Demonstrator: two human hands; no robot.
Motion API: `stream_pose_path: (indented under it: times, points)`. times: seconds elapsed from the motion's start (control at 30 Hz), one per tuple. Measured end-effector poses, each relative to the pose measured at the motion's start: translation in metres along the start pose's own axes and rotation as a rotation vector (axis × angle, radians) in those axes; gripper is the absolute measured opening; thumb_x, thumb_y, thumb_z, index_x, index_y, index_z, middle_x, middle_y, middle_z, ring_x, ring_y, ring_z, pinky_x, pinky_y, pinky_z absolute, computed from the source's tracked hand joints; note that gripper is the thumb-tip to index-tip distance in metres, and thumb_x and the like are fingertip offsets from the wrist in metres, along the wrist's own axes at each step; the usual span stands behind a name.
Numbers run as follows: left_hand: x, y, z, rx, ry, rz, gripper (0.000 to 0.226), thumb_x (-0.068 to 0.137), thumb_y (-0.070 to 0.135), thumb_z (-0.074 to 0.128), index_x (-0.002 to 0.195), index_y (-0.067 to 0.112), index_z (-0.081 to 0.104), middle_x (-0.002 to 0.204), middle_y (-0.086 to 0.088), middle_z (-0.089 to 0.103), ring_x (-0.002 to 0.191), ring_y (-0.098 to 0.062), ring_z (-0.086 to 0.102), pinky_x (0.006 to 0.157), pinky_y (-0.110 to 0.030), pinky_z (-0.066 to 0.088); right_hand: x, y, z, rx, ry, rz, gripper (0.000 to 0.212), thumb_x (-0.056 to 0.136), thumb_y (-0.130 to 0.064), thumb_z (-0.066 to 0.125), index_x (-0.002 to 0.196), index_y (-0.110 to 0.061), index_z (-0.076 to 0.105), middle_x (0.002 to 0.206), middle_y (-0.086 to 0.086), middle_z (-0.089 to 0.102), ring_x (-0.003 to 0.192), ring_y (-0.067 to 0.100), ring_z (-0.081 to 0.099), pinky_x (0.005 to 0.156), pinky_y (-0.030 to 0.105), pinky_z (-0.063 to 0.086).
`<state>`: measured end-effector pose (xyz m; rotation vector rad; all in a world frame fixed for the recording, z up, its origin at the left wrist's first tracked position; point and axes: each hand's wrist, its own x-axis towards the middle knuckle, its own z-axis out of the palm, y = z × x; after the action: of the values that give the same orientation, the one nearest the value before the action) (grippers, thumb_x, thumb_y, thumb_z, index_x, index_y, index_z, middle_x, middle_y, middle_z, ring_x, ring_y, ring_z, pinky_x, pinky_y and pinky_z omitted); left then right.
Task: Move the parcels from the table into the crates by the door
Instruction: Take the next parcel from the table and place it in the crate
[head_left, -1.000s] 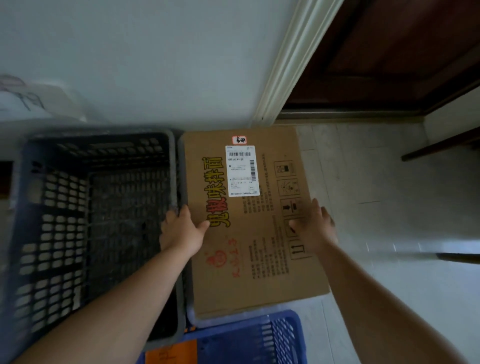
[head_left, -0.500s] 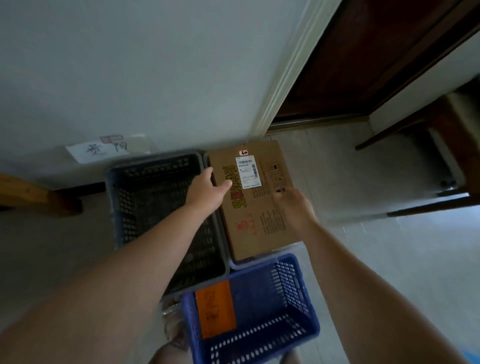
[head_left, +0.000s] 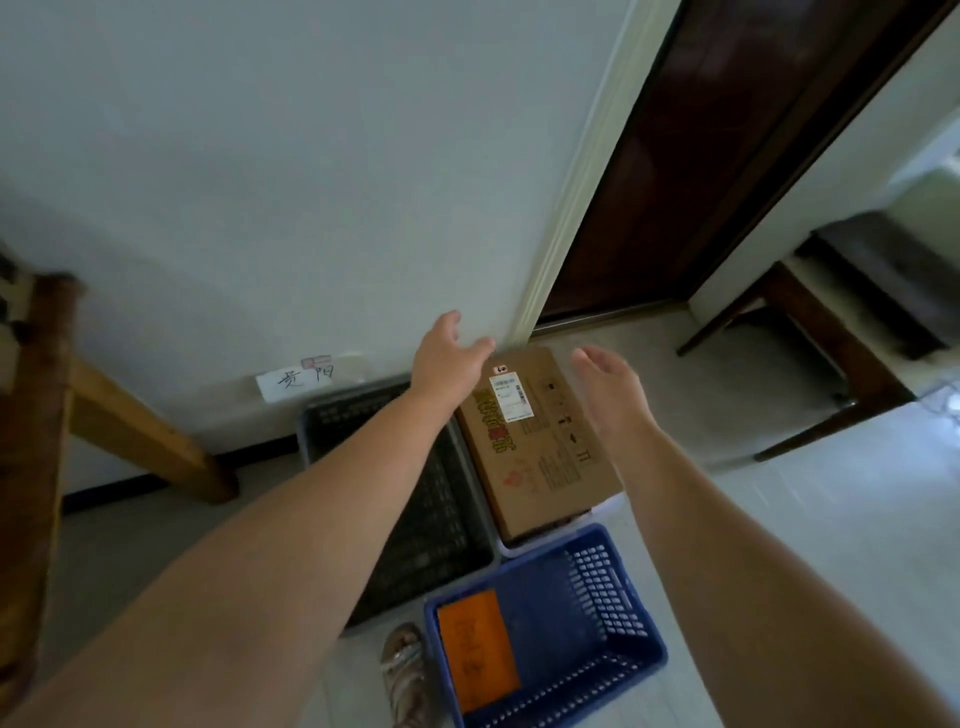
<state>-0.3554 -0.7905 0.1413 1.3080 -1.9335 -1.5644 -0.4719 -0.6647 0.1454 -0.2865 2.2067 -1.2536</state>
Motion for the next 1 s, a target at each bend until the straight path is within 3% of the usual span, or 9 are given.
stream_pose_path:
  times: [0.17,0.27,0.33,0.47,0.73,1.0]
  points:
    - [-0.052,0.019,-0.043,-0.062,0.100,0.091,0.062,0.090,0.032,0.058,0.144,0.015,0.032,0.145,-0.009,0.040,0.130,-0.024,0.041,0.107,-0.036,0.034,-0.058,-0.033,-0.006,0.021,-0.014,-0.161,0.043,0.097,-0.035,0.049,0.138,-0.020,0.046,0.115,-0.012,0.057,0.083,-0.002,0.049,0.075,0.022,0.039]
    - [-0.099,0.030,-0.075,-0.114,0.171,0.148,0.062,0.090,0.031,0.059,0.144,0.016,0.033,0.144,-0.008,0.042,0.128,-0.022,0.043,0.107,-0.036,0.034,-0.106,-0.052,-0.010,0.065,-0.034,-0.250,0.045,0.097,-0.035,0.049,0.139,-0.019,0.045,0.137,-0.001,0.051,0.110,0.010,0.050,0.094,0.031,0.042]
    - [-0.138,0.035,-0.100,-0.150,0.231,0.187,0.062,0.089,0.031,0.060,0.144,0.018,0.033,0.141,-0.006,0.044,0.125,-0.021,0.046,0.104,-0.032,0.036,-0.142,-0.062,-0.008,0.100,-0.061,-0.306,0.045,0.096,-0.035,0.050,0.138,-0.019,0.046,0.141,0.001,0.048,0.122,0.016,0.047,0.104,0.040,0.041]
    - [-0.216,0.040,-0.155,-0.188,0.367,0.271,0.060,0.089,0.031,0.060,0.142,0.020,0.034,0.137,-0.003,0.047,0.119,-0.018,0.049,0.088,-0.023,0.036,-0.216,-0.078,0.007,0.168,-0.116,-0.424,0.044,0.094,-0.035,0.053,0.136,-0.023,0.047,0.141,0.000,0.045,0.125,0.017,0.045,0.105,0.046,0.040]
    - [-0.341,0.027,-0.289,-0.160,0.634,0.314,0.061,0.089,0.031,0.061,0.143,0.023,0.034,0.138,0.000,0.049,0.120,-0.016,0.051,0.095,-0.026,0.040,-0.348,-0.122,0.085,0.202,-0.346,-0.635,0.040,0.093,-0.030,0.055,0.132,-0.022,0.050,0.138,0.002,0.047,0.125,0.018,0.046,0.106,0.050,0.039]
    - [-0.450,-0.041,-0.424,-0.135,0.877,0.270,0.062,0.090,0.037,0.058,0.144,0.026,0.031,0.137,0.004,0.048,0.119,-0.013,0.048,0.087,-0.027,0.041,-0.480,-0.135,0.194,0.175,-0.623,-0.762,0.046,0.094,-0.033,0.055,0.137,-0.023,0.044,0.143,0.001,0.043,0.128,0.018,0.043,0.107,0.047,0.038]
